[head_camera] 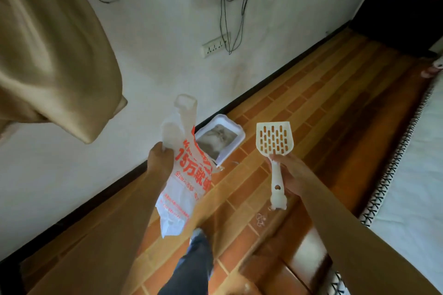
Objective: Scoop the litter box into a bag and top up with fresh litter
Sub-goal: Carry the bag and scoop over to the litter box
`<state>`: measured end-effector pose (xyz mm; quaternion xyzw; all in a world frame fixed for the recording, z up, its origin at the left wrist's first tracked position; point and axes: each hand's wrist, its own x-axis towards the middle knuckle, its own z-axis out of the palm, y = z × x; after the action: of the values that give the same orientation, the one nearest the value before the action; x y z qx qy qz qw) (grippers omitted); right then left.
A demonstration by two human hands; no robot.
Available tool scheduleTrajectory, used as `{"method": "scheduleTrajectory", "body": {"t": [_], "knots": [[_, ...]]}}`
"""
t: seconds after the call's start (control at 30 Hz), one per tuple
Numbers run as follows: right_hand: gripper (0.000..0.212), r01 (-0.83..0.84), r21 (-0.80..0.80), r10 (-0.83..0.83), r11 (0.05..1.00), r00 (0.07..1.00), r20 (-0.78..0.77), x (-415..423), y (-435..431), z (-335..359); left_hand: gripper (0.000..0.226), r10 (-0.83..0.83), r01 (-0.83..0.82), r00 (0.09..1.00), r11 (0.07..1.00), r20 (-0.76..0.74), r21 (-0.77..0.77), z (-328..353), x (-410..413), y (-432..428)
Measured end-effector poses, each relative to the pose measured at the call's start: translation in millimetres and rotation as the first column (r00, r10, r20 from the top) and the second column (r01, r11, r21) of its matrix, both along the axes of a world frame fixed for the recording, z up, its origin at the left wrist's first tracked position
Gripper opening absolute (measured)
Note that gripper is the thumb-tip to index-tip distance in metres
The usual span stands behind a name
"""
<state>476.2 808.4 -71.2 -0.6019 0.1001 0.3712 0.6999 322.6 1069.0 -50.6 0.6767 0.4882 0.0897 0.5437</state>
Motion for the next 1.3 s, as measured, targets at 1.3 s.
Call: {"method": "scheduleTrajectory", "body": {"t": [1.3], "knots": [[0.02,-0.759,-0.369,0.822,0.537,0.569,0.024,405,196,-12,0.019,0.551,-0.554,0.82,0.832,-0.158,0.028,-35,276,40]]}}
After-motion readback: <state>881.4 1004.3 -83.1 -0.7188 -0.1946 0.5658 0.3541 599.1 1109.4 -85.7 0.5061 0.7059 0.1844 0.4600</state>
